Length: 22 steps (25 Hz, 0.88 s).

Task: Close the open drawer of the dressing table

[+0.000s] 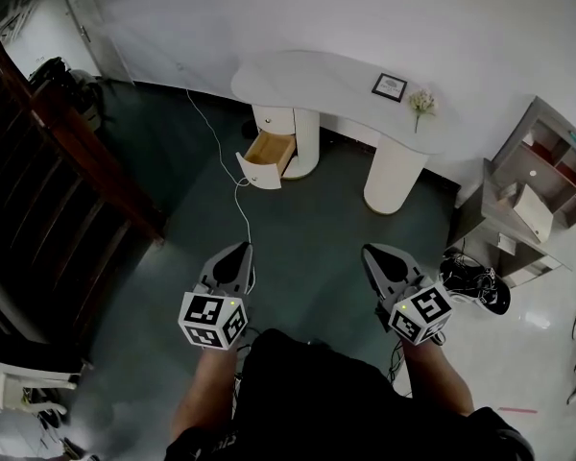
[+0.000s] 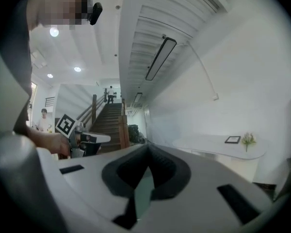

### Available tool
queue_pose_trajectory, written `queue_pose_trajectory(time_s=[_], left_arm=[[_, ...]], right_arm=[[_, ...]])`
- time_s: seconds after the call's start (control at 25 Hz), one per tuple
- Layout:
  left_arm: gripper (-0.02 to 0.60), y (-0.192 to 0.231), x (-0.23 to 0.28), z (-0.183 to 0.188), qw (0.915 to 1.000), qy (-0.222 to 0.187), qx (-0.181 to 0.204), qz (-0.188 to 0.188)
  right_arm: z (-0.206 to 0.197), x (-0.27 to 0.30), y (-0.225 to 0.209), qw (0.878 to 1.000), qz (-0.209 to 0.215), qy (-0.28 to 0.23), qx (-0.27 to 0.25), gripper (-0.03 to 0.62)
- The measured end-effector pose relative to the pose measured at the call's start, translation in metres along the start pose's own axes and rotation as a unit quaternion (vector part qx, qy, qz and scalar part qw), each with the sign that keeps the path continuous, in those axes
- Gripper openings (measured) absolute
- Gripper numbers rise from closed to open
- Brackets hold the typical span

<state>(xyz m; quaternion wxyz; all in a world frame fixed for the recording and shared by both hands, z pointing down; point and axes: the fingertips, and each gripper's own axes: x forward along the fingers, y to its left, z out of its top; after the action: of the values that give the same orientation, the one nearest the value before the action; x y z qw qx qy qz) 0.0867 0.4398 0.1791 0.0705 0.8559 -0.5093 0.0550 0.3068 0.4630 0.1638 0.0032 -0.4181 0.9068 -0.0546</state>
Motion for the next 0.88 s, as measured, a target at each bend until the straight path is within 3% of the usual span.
queue_pose_trajectory(time_s=[0.24,0.44,0.68,0.88], left_arm=[[0.008,0.010,0.001,-0.023,0.9994,0.025,-0.014,0.021],[0.008,0.039,0.026,-0.021,0.9992,0.021,-0.016,0.029],[0.008,0.109,0.074,-0.018,0.9984,0.001,-0.032,0.048],[0.008,0.185,0.130,-0.009,0.9979,0.008,-0.044,0.047]], right_arm=[[-0.022,0.012,-0.003,1.000,0.017,0.015,0.016,0.005],[-0.018,0.053,-0.017,0.999,0.029,0.017,0.013,0.005],[-0.014,0.134,-0.043,0.999,0.037,0.031,-0.006,0.005],[0.000,0.226,-0.070,0.998,0.039,0.046,-0.010,0.005]])
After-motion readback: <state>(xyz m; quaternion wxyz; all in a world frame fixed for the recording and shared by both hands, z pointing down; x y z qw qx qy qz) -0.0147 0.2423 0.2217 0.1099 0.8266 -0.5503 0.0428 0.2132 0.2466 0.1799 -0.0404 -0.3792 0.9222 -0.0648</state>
